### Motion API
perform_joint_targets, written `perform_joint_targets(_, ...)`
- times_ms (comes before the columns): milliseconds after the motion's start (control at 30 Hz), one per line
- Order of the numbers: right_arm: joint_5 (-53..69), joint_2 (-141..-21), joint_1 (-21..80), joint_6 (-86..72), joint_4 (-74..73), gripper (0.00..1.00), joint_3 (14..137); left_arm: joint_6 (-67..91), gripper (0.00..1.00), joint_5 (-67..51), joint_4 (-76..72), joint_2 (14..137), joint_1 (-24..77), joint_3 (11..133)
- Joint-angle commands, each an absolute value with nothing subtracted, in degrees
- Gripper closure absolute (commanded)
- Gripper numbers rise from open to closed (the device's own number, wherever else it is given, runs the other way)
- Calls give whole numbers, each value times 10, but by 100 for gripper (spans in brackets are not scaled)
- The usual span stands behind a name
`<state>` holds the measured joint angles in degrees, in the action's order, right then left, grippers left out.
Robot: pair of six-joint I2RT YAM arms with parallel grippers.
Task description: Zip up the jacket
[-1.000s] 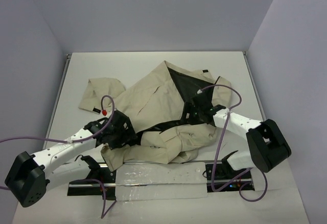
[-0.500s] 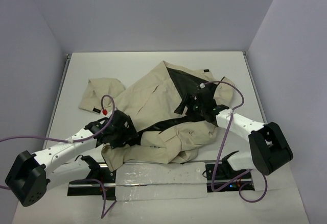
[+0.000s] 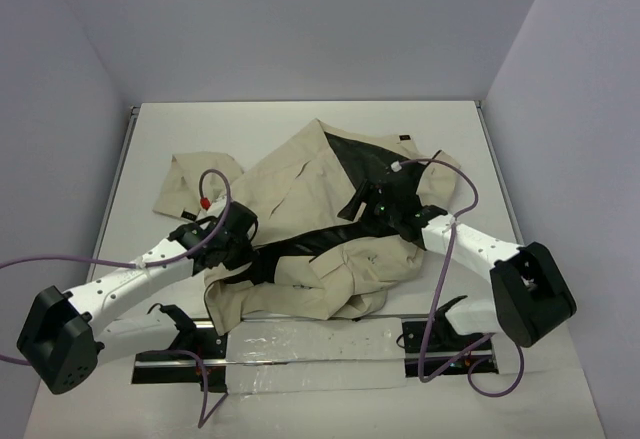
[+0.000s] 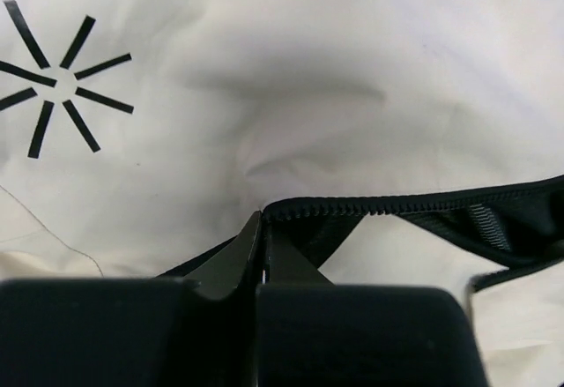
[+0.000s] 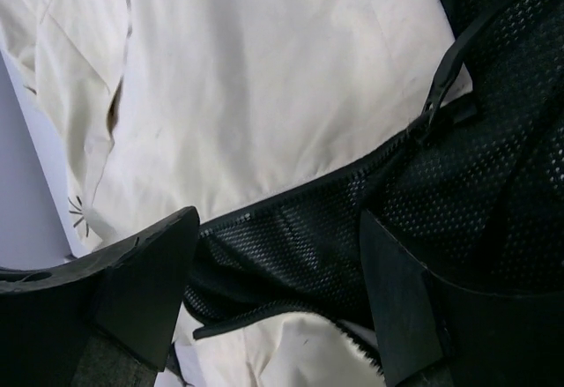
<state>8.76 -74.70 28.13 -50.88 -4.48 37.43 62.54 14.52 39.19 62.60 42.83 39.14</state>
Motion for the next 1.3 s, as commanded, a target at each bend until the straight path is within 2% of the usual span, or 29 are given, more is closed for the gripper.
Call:
perform_joint_targets(0, 29, -701, 304, -494, -61, 20, 413, 631, 100, 180, 420, 602, 431, 443)
perform_joint_targets(167, 28, -704, 310, -482, -63, 21, 431, 618, 100, 184, 436, 575, 431, 504)
perform_joint_targets(367, 25, -711, 314, -494, -75, 18, 449, 597, 100, 210, 476, 606, 431, 591)
perform_joint_targets(467, 48, -718, 314, -521, -73, 18, 439, 594, 100, 203, 465, 606, 431, 591)
perform_joint_targets(667, 136, -745, 317, -612, 22, 17, 384, 590, 100, 196, 453, 606, 431, 603)
perform_joint_targets(833, 181, -789, 323, -638, 60, 14, 399, 588, 100, 200, 462, 612, 431, 613)
perform_joint_targets(1100, 200, -836, 337, -676, 90, 14, 409, 590, 100, 204, 469, 608, 431, 615)
perform_joint_targets(1267, 161, -859, 334, -680, 102, 15, 429, 595, 100, 204, 475, 600, 431, 611)
